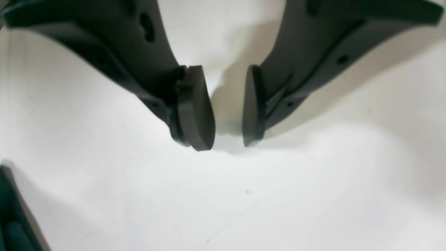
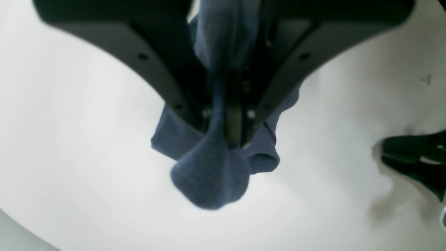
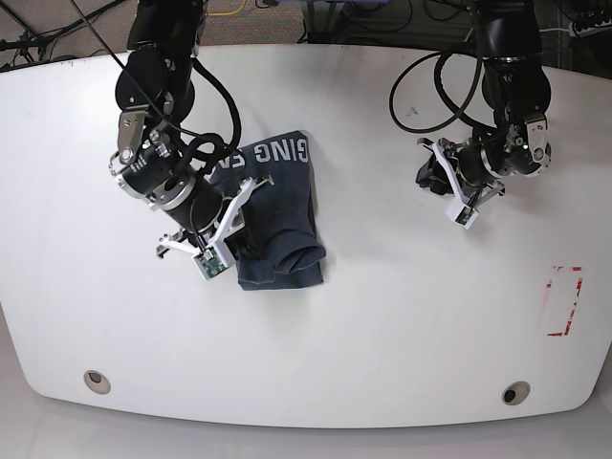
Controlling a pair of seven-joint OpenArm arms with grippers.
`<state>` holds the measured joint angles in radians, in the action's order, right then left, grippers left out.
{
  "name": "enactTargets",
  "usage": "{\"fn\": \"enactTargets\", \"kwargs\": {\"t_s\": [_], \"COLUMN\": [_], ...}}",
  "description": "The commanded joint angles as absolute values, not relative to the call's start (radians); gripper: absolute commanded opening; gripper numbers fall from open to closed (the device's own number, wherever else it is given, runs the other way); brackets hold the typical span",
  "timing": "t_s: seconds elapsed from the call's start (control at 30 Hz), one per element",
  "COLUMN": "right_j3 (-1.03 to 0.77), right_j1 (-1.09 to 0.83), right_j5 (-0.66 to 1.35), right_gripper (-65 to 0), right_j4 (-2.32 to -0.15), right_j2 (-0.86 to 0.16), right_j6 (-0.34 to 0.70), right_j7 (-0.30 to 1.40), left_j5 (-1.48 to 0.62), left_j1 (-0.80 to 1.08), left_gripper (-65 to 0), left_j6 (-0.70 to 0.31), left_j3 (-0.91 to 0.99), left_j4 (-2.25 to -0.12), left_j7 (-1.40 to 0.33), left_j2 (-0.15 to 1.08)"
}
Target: Fold the T-shirt properly
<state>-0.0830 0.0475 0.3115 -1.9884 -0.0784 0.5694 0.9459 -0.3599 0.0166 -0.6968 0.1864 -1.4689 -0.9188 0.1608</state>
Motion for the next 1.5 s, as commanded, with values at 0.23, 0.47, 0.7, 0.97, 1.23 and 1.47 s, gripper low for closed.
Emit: {"fn": "enactTargets", "kwargs": {"t_s": [0.23,0.47,0.7,0.97,1.23,1.47], "right_j3": [-0.081,-0.081,-0.087,-0.082,-0.082,-0.082], "right_j1": [0.147,0.180,0.223,0.220,0.185,0.157], "right_j5": [0.328,0.341,0.394,0.397,0.397,0.397], "right_gripper": [-65.0,-65.0,-65.0,-65.0,-65.0,-65.0], "right_j4": [-1.982,-1.969,-1.925,-1.937,-1.975,-1.998], "right_j2": [-0.077,-0.059,-0.056,-0.056,-0.056,-0.059], "right_j6": [0.572,0.573,0.605,0.605,0.605,0.605], "right_j7": [0.905,0.905,0.905,0.905,0.905,0.905], "left_j5": [-0.343,-0.343,-0.344,-0.344,-0.343,-0.343], "left_j1": [0.016,0.016,0.012,-0.048,-0.171,-0.274], "left_gripper": [-48.5,-48.5,-48.5,-48.5,-48.5,-48.5], "left_j6": [-0.698,-0.698,-0.698,-0.698,-0.698,-0.698], "left_j3": [0.134,0.084,0.042,0.036,0.041,0.042], "left_j4": [-1.474,-1.474,-1.481,-1.511,-1.489,-1.334], "left_j7": [-0.943,-0.943,-0.941,-0.917,-0.892,-0.825], "left_j2": [0.165,0.165,0.157,0.079,-0.030,-0.090]}}
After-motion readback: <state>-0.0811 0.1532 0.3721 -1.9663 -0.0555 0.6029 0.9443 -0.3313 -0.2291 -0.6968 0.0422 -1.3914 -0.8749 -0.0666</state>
